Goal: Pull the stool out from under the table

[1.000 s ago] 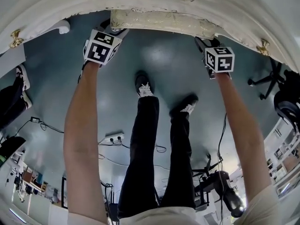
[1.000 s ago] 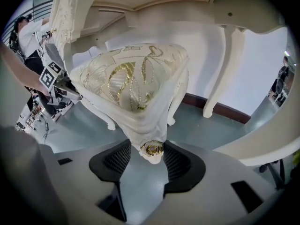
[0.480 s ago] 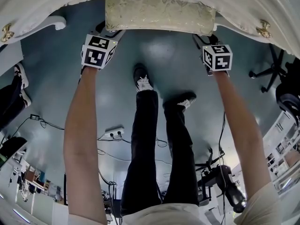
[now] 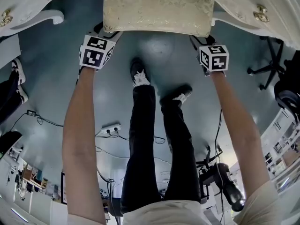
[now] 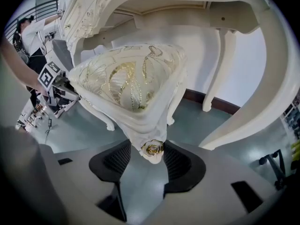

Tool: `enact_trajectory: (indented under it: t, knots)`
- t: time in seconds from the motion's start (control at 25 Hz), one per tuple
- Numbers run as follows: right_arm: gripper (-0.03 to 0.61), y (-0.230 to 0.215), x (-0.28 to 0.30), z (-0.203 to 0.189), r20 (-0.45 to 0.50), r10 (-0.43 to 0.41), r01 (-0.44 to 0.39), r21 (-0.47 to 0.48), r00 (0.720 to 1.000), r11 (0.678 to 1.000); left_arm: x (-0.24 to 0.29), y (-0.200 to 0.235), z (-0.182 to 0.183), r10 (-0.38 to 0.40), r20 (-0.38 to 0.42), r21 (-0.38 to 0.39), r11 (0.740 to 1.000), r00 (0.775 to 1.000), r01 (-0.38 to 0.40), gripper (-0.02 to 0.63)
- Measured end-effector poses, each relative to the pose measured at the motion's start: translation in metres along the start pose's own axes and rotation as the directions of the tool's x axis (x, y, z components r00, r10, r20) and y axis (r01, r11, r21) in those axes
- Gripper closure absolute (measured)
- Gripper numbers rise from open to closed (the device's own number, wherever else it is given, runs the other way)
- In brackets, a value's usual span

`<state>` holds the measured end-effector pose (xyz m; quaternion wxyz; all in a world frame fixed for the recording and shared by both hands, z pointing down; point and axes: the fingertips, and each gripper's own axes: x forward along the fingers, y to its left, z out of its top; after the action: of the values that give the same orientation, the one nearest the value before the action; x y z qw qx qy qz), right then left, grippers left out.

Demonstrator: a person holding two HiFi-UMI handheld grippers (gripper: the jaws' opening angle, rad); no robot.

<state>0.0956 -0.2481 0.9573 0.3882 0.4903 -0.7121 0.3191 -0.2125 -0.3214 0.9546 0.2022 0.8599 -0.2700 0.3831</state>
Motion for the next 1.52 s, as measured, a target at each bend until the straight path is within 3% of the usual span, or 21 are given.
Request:
enact_trajectory:
  t: [0.64, 1.52]
  knots:
    - [0.331, 0.024, -0.028, -0.061, -0.043, 0.037, -0.038, -0.029, 0.998, 0.999, -0.026, -0.062, -0.052, 0.03, -0.061, -0.035, 0.999, 0.998, -0.033, 0.316]
    - [0.344, 0.063, -0.091, -0.18, -0.135, 0.08, -0.088, -0.056, 0.988, 0.995, -0.066, -0.173, -0.129, 0.029, -0.13, -0.039, 0.999, 0.991, -0.034, 0.316]
